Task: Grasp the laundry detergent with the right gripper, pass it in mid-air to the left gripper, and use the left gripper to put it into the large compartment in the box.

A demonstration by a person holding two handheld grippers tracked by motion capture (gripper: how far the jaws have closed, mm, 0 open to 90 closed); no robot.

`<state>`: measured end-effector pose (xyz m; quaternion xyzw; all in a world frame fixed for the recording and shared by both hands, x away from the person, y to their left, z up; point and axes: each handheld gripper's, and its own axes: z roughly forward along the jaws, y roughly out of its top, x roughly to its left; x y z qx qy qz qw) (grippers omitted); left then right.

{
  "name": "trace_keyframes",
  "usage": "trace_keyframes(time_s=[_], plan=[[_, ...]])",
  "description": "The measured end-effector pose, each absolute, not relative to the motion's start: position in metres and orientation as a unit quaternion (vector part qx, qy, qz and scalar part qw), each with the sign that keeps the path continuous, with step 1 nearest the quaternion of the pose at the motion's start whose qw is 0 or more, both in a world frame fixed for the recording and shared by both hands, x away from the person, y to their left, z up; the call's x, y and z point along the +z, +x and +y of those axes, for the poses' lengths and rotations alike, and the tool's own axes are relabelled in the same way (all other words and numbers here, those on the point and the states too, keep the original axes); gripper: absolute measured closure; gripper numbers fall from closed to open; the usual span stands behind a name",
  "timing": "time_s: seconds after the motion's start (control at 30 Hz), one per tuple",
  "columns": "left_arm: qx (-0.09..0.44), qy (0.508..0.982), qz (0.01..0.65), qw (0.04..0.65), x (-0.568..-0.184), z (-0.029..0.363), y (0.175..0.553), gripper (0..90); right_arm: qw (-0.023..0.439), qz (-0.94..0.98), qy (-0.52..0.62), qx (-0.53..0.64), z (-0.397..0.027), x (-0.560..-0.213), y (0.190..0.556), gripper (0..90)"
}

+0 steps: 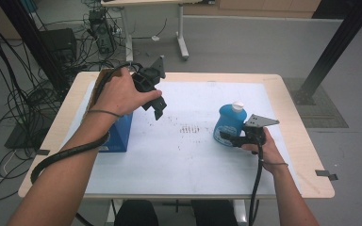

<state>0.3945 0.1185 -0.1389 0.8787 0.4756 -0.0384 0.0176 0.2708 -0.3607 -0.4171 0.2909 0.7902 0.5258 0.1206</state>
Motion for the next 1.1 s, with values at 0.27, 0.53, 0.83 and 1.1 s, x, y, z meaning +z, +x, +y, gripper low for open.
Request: trace_keyframes(time_s=[0.27,0.53,0.83,1.1], plan=[[-0.039,0.880,0.473,0.015,-0.1398,0.1175,0.3945,6.2,0.123,0.790,0.288,0.527,-0.3612,-0.4179,0.2705,40.3],[-0.039,0.881,0.471,0.012,-0.1387,0.1161,0.3951,6.2,0.122,0.790,0.286,0.529,-0.3623,-0.4188,0.2713,40.5],[-0.039,0.882,0.469,0.011,-0.1379,0.1144,0.3951,6.2,0.122,0.790,0.283,0.530,-0.3629,-0.4193,0.2719,40.5],[-0.038,0.882,0.470,0.012,-0.1375,0.1142,0.3946,6.3,0.122,0.790,0.284,0.530,-0.3629,-0.4197,0.2715,40.6]])
